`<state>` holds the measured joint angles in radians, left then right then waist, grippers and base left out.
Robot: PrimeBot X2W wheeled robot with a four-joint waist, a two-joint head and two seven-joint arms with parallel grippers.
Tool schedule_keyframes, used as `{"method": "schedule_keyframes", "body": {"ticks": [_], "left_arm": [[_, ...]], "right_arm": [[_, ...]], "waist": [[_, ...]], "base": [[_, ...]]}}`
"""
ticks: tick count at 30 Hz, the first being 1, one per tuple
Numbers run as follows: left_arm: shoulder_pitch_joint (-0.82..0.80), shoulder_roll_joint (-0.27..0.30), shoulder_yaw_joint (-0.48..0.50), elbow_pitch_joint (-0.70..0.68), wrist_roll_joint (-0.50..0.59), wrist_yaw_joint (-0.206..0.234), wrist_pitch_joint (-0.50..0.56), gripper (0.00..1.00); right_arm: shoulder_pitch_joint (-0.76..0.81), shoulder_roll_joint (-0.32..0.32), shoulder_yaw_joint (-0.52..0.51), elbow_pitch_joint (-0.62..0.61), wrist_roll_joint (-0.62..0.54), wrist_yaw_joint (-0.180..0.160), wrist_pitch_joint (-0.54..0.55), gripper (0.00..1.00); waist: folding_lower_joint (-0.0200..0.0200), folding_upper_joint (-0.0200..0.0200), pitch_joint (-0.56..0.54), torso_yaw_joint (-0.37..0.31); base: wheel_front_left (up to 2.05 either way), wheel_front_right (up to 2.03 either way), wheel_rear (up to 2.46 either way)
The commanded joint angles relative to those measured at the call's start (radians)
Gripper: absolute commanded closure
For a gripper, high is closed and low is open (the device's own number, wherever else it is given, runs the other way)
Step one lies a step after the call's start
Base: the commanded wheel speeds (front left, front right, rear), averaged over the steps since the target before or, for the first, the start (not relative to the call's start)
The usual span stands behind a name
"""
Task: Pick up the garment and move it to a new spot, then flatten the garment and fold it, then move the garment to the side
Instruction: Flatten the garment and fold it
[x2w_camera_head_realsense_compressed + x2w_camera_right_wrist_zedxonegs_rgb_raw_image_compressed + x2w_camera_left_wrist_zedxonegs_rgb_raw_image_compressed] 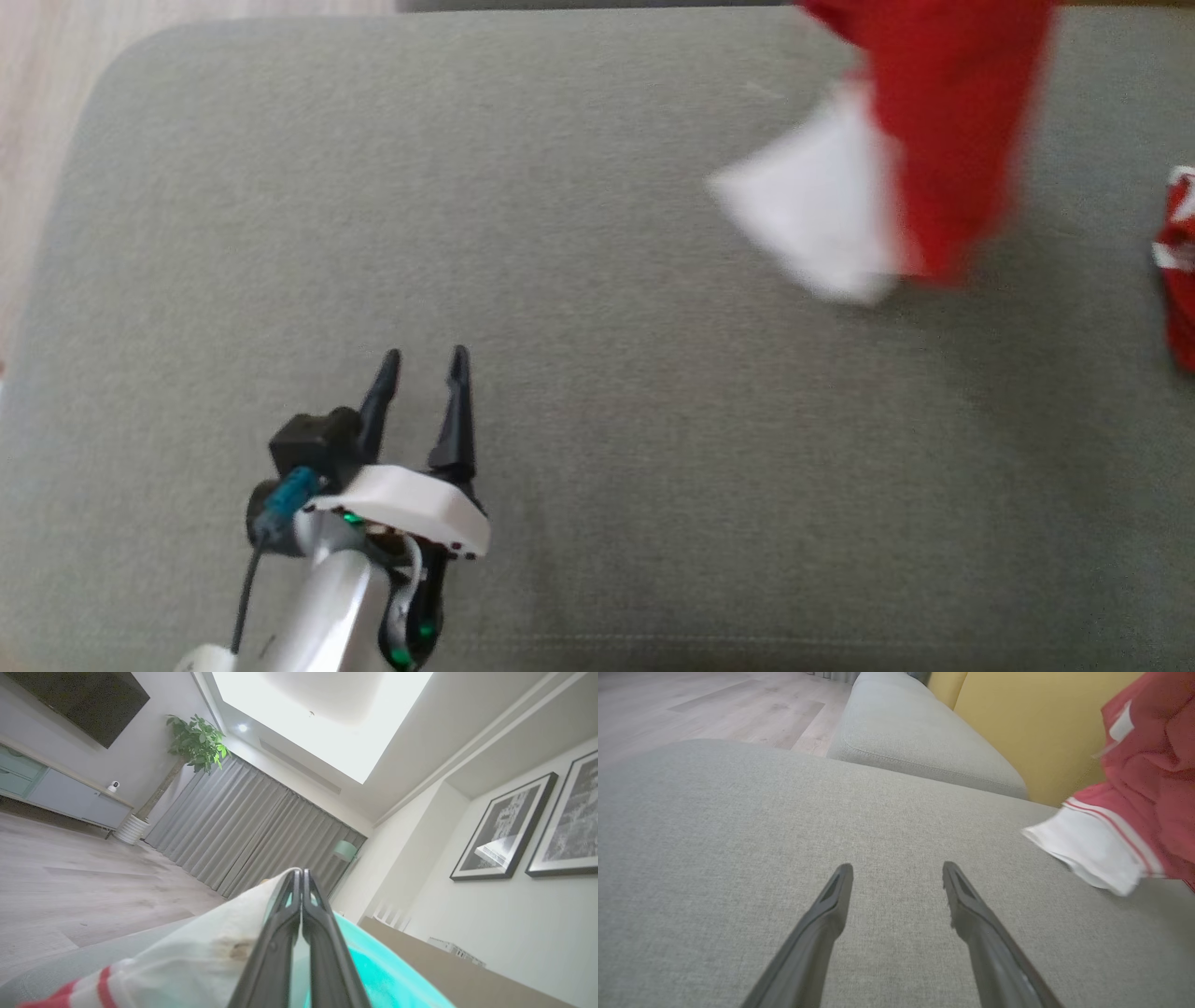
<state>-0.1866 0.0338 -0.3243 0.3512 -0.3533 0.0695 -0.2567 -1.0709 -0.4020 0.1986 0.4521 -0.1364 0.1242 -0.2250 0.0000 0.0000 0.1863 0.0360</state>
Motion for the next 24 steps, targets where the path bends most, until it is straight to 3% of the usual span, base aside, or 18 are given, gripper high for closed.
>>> {"method": "schedule_keyframes", "body": {"ticks": [1, 7, 12, 19, 24], "left_arm": [[-0.035, 0.016, 0.009, -0.028, -0.016, 0.001, -0.005, 0.0], [-0.047, 0.016, -0.054, -0.032, -0.065, 0.017, -0.005, 0.0], [-0.038, 0.016, -0.082, -0.026, -0.081, 0.029, -0.005, 0.0], [-0.025, 0.016, -0.073, -0.026, -0.073, 0.032, -0.005, 0.0], [-0.031, 0.016, -0.055, -0.03, -0.046, 0.028, -0.005, 0.0]], "right_arm": [[-0.079, -0.011, 0.053, 0.006, -0.003, 0.007, 0.015, 1.0], [-0.272, 0.021, 0.263, 0.127, -0.027, 0.007, 0.029, 1.0], [-0.409, 0.068, 0.351, 0.241, -0.054, 0.007, -0.004, 1.0], [-0.446, 0.076, 0.364, 0.334, -0.062, 0.007, -0.032, 1.0], [-0.309, 0.018, 0.311, 0.325, -0.034, 0.007, -0.036, 1.0]], "waist": [[0.0, 0.0, 0.014, 0.029], [0.0, 0.0, 0.035, 0.129], [0.0, 0.0, 0.024, 0.206], [0.0, 0.0, 0.019, 0.235], [0.0, 0.0, 0.047, 0.205]], "base": [[0.0, 0.0, 0.0], [0.0, 0.0, 0.0], [0.0, 0.0, 0.0], [0.0, 0.0, 0.0], [0.0, 0.0, 0.0]]}}
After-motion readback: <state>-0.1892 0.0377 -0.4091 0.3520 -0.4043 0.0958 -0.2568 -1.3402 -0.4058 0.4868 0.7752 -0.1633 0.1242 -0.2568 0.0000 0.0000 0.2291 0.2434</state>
